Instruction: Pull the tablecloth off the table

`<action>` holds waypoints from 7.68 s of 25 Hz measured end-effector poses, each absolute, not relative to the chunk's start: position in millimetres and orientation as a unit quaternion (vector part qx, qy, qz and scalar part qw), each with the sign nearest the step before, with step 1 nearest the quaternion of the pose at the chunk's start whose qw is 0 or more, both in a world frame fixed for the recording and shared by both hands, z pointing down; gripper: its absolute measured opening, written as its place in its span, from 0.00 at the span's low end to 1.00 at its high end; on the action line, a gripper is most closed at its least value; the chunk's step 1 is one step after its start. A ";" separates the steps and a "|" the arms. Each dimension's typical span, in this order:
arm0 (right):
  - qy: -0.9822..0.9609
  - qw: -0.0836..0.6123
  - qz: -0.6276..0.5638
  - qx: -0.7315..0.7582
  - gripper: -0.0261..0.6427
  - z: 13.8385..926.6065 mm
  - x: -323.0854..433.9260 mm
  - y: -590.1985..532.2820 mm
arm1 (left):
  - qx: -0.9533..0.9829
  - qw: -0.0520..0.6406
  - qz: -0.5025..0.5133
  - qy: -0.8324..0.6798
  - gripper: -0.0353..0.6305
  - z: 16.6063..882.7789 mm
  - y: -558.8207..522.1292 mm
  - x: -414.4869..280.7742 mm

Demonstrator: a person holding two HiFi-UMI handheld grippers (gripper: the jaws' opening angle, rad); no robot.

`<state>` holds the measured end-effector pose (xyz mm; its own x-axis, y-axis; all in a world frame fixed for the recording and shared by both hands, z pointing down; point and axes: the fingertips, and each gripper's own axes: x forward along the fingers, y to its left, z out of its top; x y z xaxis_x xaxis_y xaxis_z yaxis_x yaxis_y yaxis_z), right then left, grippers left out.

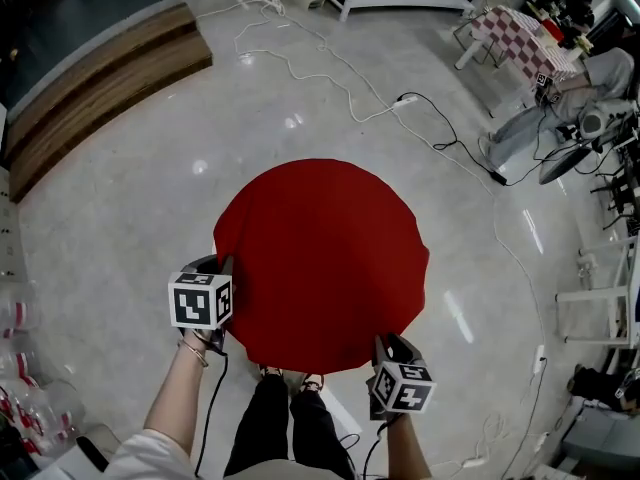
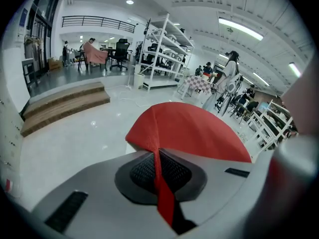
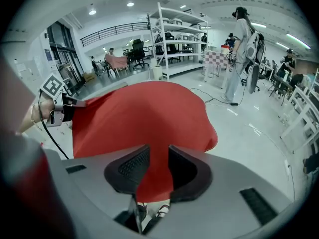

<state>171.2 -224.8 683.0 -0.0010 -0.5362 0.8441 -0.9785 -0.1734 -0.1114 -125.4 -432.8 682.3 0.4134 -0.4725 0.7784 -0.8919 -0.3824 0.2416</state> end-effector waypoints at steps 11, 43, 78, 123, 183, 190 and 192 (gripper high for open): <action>-0.608 0.273 0.442 0.600 0.42 703.2 168.8 -172.5 | 0.781 0.306 0.315 -0.445 0.08 661.2 -415.1 -95.3; -0.709 0.344 0.372 0.491 0.14 770.8 144.7 -177.7 | 0.797 0.272 0.338 -0.420 0.08 625.7 -387.5 -53.7; -0.694 0.226 0.284 0.622 0.08 511.3 183.5 -242.7 | 0.869 0.280 0.244 -0.327 0.08 506.8 -360.9 0.5; -0.642 0.121 0.270 0.707 0.08 452.2 264.8 -119.0 | 0.938 0.153 0.215 -0.223 0.08 408.6 -233.4 128.5; -0.397 -0.017 0.301 0.867 0.08 462.3 419.6 238.9 | 0.946 0.173 0.268 0.057 0.08 455.0 76.0 336.9; -0.418 -0.043 0.304 0.855 0.08 466.9 426.8 198.4 | 0.953 0.174 0.249 0.010 0.08 447.7 40.3 324.3; -0.425 -0.043 0.309 0.850 0.08 469.6 422.0 186.3 | 0.953 0.174 0.247 -0.003 0.08 445.1 30.1 316.1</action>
<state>422.0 186.3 469.6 0.4474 -0.7492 0.4884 -0.6958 -0.6347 -0.3363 316.1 30.1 445.1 0.8783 0.0795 0.4715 -0.0924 -0.9392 0.3306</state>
